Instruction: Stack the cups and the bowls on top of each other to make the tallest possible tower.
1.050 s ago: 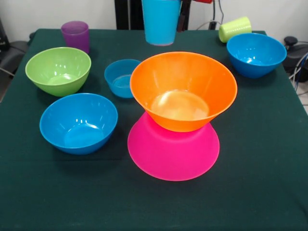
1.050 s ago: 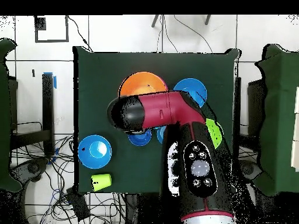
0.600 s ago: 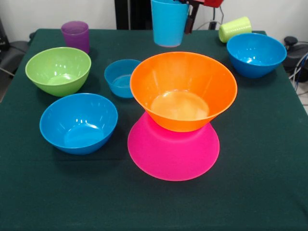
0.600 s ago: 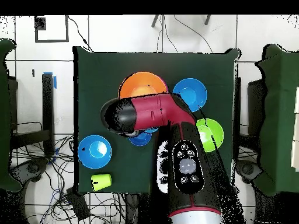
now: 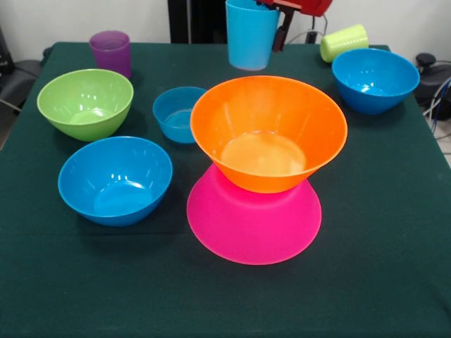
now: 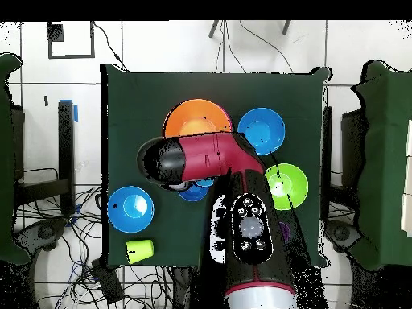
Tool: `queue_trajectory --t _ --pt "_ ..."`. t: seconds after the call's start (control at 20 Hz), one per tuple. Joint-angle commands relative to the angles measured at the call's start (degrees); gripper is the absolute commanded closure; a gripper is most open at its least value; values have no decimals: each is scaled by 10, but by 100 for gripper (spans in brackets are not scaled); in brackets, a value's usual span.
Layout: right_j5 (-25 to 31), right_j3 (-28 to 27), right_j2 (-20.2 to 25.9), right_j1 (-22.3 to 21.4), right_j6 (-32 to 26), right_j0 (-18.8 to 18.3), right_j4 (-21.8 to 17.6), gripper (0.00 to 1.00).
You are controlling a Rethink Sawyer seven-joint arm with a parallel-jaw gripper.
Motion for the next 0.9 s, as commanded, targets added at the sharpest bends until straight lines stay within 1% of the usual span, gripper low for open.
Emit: queue_trajectory --t 0.05,0.2,0.6,0.75,0.9 --pt "-24 -28 -1 29 92 15 15 100" --pt "-21 -35 -6 35 93 20 20 100" --pt "-47 -32 -19 43 103 34 33 100" --pt "-37 -52 -23 54 106 43 41 100" --pt "-25 -66 -24 60 98 44 50 100"
